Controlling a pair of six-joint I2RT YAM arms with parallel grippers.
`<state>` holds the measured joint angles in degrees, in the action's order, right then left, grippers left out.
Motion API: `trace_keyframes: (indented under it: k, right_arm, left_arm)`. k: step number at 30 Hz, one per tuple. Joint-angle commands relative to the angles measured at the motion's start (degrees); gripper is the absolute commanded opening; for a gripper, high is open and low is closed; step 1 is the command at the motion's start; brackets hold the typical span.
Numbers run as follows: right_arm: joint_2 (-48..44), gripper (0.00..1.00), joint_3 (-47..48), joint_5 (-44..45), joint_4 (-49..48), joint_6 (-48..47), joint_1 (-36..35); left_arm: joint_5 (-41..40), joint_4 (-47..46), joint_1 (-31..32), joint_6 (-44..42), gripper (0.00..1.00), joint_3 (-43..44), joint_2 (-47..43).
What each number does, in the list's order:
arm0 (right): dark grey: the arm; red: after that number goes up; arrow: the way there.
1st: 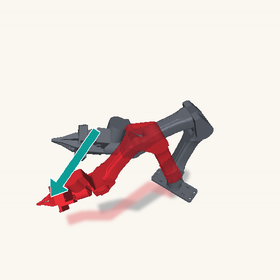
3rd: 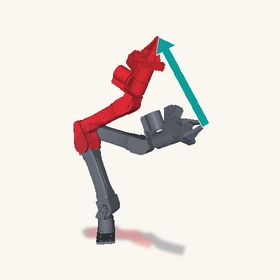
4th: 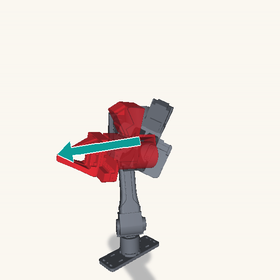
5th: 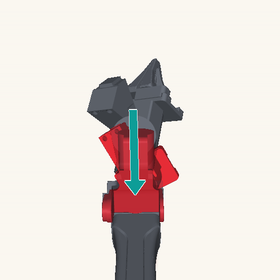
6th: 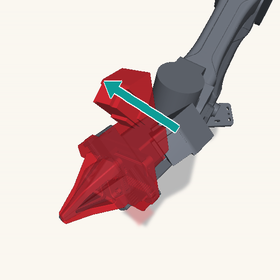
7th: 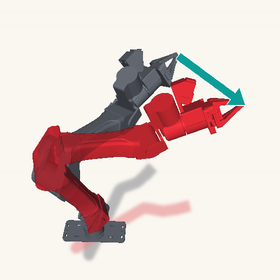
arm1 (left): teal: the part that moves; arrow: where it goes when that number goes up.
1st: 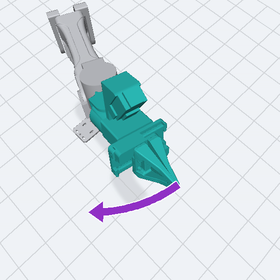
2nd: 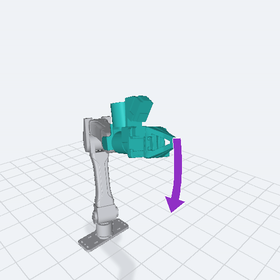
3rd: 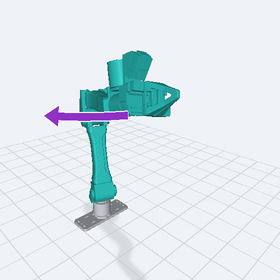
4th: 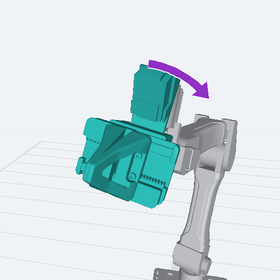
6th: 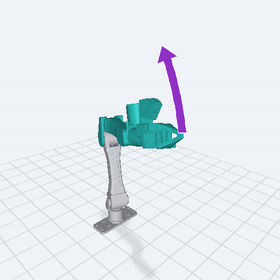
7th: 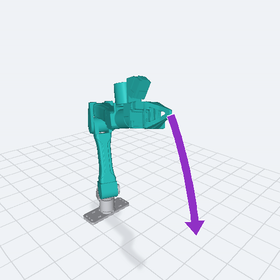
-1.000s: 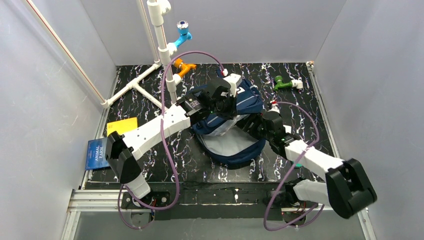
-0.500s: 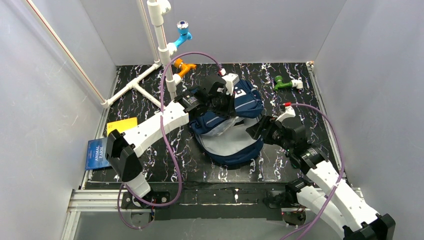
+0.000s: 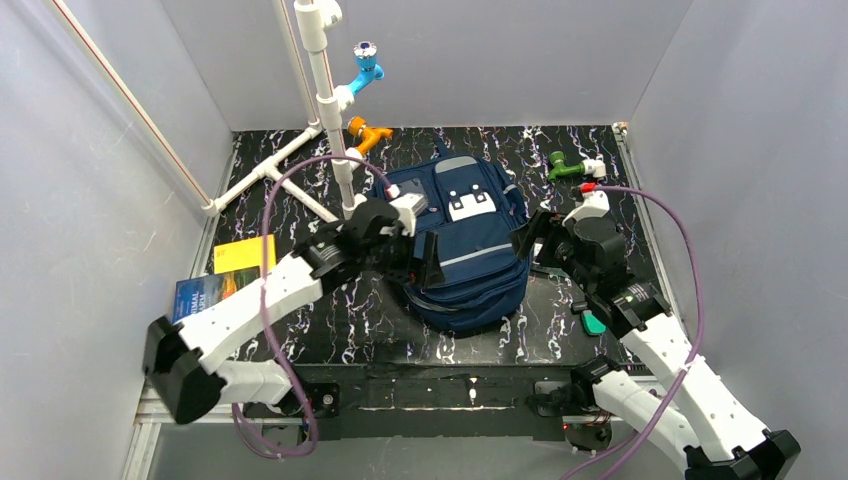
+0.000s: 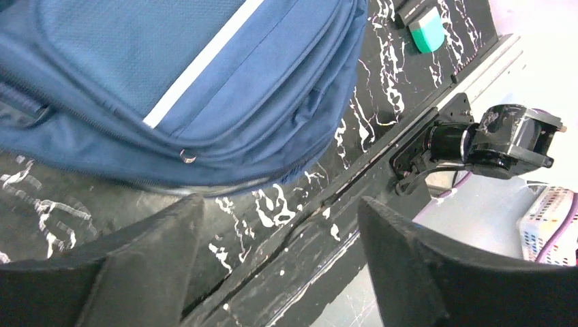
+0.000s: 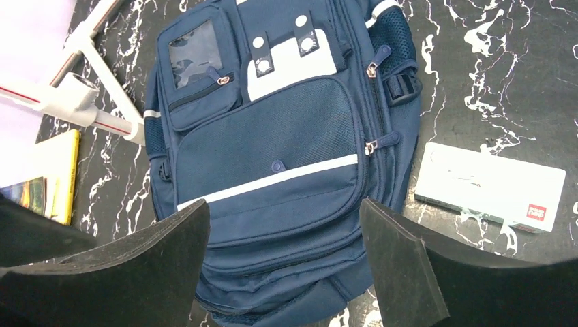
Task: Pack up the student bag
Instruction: Pick up the book at the corner of the board.
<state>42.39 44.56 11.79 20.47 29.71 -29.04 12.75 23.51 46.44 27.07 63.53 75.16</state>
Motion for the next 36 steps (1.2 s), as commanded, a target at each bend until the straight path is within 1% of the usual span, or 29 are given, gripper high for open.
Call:
trace_keyframes:
  k: [1, 3, 6, 9, 12, 16, 18, 22, 24, 28, 32, 35, 36]
  right_arm:
    - [1.3, 0.87, 1.6, -0.7, -2.1, -1.4, 0.2]
    - [2.6, 0.86, 2.1, -2.7, -3.2, -0.7, 0.1]
    - [5.0, 0.84, 2.6, -5.9, -4.5, 0.4, 0.1]
    - [7.1, 0.82, 2.7, -9.0, -5.6, 2.1, 0.1]
    - [8.9, 0.81, 3.0, -10.3, -5.9, 3.6, 0.1]
    - [10.5, 0.8, 3.9, -10.6, -5.8, 5.0, 0.1]
    - [11.3, 0.8, 4.3, -10.4, -5.9, 6.1, 0.1]
    - [12.2, 0.77, 3.8, -10.9, -6.5, 8.7, -0.2]
    - [12.1, 0.77, 2.8, -10.3, -7.0, 9.9, -1.0]
    - [11.7, 0.77, 0.7, -9.2, -8.8, 11.5, -2.7]
    - [12.9, 0.78, 1.4, -10.1, -9.6, 11.4, -4.1]
    - [15.3, 0.78, 3.9, -11.3, -7.8, 8.7, -4.3]
    - [16.6, 0.78, 5.2, -13.3, -7.0, 7.4, -4.3]
  left_arm:
    - [-7.6, 5.3, -0.4, 3.0, 0.87, -4.5, -11.1]
    - [-11.4, 8.6, -0.7, 4.4, 0.88, -6.9, -14.9]
    - [-20.5, 14.1, -1.9, 8.3, 0.93, -10.4, -20.2]
    - [-25.1, 17.9, -4.9, 11.8, 0.98, -13.6, -25.0]
    - [-27.6, 21.5, -9.9, 13.7, 0.98, -15.8, -28.5]
    - [-26.8, 24.1, -20.0, 15.0, 0.98, -17.3, -29.2]
    - [-24.7, 23.9, -26.0, 15.3, 0.98, -17.9, -28.2]
    - [-19.5, 23.3, -38.1, 18.7, 0.98, -19.3, -25.7]
    - [-19.1, 24.8, -43.1, 20.1, 0.98, -18.9, -25.3]
    - [-23.5, 28.9, -49.8, 27.4, 0.98, -19.3, -28.9]
    - [-25.0, 25.9, -53.6, 32.9, 0.98, -24.2, -34.7]
    - [-27.1, 25.4, -55.7, 36.8, 0.98, -25.9, -34.8]
    - [-28.1, 25.4, -56.5, 38.5, 0.98, -26.7, -34.8]
